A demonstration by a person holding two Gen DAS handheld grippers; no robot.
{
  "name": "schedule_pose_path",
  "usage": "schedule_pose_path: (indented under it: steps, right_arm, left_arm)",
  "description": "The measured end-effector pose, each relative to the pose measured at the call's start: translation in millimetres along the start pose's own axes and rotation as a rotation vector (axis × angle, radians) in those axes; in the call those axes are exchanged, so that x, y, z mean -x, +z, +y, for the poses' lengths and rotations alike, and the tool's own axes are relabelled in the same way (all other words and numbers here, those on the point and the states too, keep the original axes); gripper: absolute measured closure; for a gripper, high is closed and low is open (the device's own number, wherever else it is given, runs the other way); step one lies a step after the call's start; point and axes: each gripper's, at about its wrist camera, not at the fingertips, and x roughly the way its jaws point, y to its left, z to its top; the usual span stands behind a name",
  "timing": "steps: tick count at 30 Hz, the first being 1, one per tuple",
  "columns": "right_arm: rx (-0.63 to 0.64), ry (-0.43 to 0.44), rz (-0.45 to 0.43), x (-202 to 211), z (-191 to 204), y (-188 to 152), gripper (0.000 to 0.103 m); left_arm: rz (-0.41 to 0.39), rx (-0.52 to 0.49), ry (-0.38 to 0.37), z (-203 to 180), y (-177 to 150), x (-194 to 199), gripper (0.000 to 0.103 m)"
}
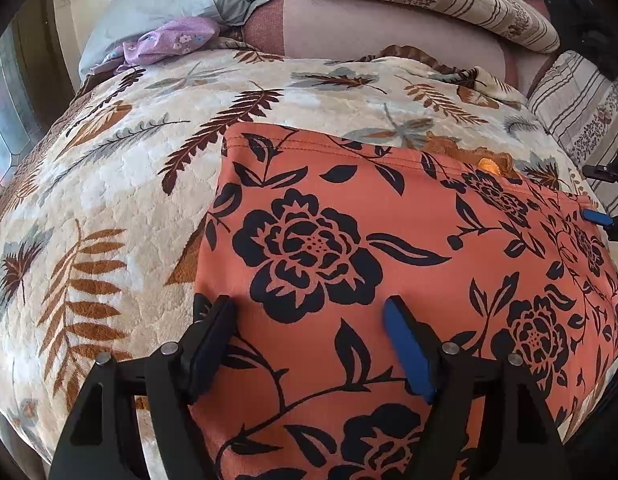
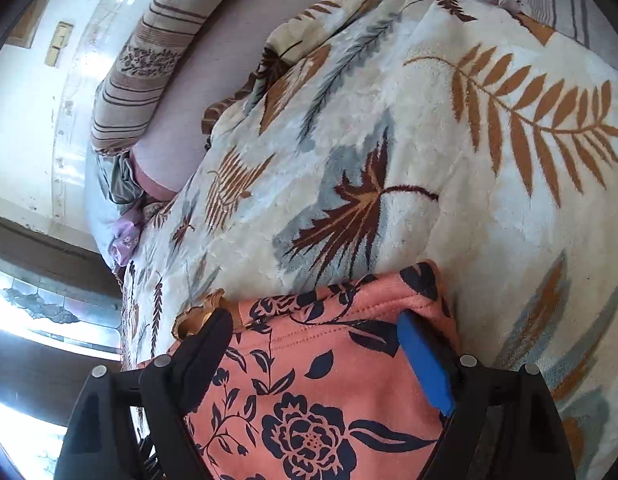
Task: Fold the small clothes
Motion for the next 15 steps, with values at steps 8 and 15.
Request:
schedule_pose_path:
  steps: [8, 15]
  right_arm:
    - [0.278, 0.038, 0.002, 56, 78, -96, 0.016]
    - [0.242, -0.008, 0.121, 32, 49, -149, 0.016]
  left_arm:
    - [0.024, 0.022, 0.019, 4, -9, 19, 0.026]
    - [0.023, 0.057, 0.016, 11, -29, 48, 0.026]
